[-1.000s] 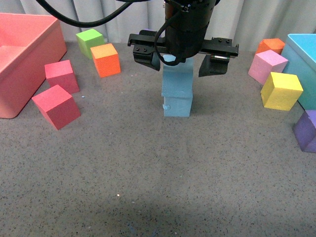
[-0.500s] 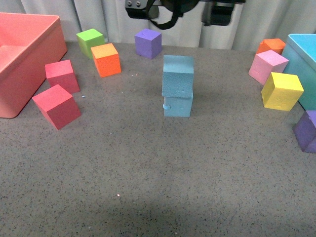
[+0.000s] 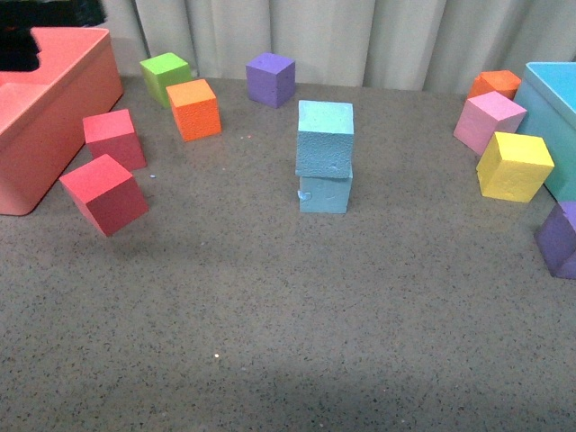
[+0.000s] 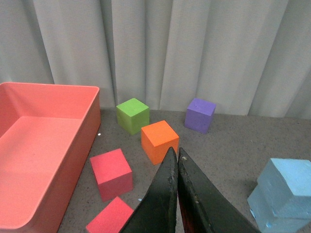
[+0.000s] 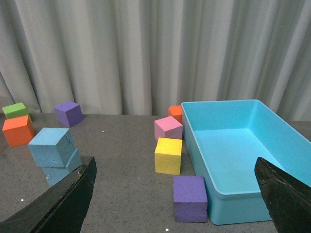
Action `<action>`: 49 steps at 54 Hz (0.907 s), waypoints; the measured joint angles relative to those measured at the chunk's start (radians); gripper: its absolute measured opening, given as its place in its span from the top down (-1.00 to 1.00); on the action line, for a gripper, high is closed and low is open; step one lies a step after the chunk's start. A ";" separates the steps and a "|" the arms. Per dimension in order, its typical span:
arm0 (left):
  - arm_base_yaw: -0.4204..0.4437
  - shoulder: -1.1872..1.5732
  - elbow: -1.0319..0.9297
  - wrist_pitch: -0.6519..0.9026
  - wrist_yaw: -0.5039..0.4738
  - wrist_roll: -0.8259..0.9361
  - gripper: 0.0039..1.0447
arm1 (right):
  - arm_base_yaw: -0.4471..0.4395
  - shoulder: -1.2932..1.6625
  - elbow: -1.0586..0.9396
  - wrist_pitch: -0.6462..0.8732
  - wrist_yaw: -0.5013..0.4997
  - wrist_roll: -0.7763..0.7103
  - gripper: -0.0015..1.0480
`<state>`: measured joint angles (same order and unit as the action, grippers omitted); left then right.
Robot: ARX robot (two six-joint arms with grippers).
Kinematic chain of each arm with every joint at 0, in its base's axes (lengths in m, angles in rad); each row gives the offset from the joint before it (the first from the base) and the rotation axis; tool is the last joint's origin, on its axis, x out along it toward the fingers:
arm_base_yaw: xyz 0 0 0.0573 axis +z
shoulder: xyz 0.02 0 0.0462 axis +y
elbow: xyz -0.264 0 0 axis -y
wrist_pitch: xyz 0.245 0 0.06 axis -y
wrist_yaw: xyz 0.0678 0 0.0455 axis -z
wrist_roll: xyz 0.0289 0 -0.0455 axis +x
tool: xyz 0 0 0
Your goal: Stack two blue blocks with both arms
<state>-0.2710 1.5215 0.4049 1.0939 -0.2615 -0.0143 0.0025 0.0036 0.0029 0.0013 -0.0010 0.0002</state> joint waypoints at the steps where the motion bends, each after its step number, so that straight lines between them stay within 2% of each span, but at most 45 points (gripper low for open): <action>1: 0.005 -0.014 -0.013 0.000 0.009 0.002 0.93 | 0.000 0.000 0.000 0.000 0.000 0.000 -0.81; 6: 0.054 -0.088 -0.122 0.060 0.055 0.006 0.93 | 0.000 0.000 0.000 0.000 0.000 0.000 -0.81; 22: 0.138 -0.318 -0.275 -0.032 0.135 0.006 0.93 | 0.000 0.000 0.000 0.000 0.000 0.000 -0.81; 34: 0.185 -0.525 -0.346 -0.172 0.176 0.006 0.93 | 0.000 0.000 0.000 0.000 0.000 0.000 -0.81; 37: 0.242 -0.597 -0.362 -0.228 0.249 0.007 0.93 | 0.000 0.000 0.000 0.000 0.000 0.000 -0.81; 49: 0.267 -0.771 -0.385 -0.374 0.260 0.007 0.93 | 0.000 0.000 0.000 0.000 0.000 0.000 -0.81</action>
<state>-0.0036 0.7502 0.0204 0.7197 -0.0017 -0.0074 0.0025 0.0036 0.0029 0.0013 -0.0010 0.0002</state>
